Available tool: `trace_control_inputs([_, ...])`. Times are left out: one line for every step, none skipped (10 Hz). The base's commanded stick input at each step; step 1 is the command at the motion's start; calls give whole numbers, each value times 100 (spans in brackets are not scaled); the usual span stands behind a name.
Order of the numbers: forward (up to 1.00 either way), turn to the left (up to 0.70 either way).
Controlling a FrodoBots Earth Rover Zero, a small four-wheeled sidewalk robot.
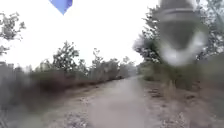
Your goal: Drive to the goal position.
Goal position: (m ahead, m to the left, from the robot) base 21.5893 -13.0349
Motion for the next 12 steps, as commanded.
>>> trace_control_inputs([70, 0])
trace_control_inputs([70, 0])
trace_control_inputs([70, 0])
trace_control_inputs([70, 0])
trace_control_inputs([70, 0])
trace_control_inputs([70, 0])
trace_control_inputs([70, 0])
trace_control_inputs([70, 0])
trace_control_inputs([70, 0])
trace_control_inputs([70, 0])
trace_control_inputs([70, 0])
trace_control_inputs([70, 0])
